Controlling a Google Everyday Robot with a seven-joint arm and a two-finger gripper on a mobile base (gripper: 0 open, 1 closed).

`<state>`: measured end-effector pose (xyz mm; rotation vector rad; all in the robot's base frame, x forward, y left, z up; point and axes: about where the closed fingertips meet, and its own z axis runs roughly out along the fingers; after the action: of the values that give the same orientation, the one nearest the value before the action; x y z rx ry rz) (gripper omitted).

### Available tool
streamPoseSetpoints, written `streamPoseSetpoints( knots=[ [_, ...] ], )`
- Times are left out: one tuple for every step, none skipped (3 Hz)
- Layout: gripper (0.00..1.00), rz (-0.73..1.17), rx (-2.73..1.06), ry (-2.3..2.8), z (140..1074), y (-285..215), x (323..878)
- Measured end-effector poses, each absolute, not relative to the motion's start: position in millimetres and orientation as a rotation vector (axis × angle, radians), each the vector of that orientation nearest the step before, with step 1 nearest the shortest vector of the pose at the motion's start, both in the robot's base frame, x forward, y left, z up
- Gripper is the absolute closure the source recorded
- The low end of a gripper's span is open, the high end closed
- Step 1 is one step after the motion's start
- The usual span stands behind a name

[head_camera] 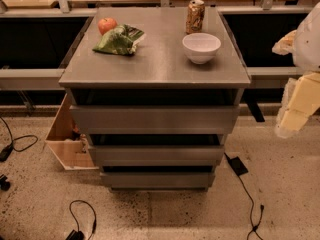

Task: Open bottom drawer

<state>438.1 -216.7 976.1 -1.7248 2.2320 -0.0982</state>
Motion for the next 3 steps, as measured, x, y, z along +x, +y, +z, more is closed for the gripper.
streamPoseSetpoints(
  knots=[
    [0.00,-0.098,-1.725,2.232,976.1,-216.7,438.1],
    [0.00,-0.069,-1.725,2.207,952.9,-213.0,436.5],
    [0.00,-0.041,-1.691,2.203,898.8,-211.8,427.3]
  ],
)
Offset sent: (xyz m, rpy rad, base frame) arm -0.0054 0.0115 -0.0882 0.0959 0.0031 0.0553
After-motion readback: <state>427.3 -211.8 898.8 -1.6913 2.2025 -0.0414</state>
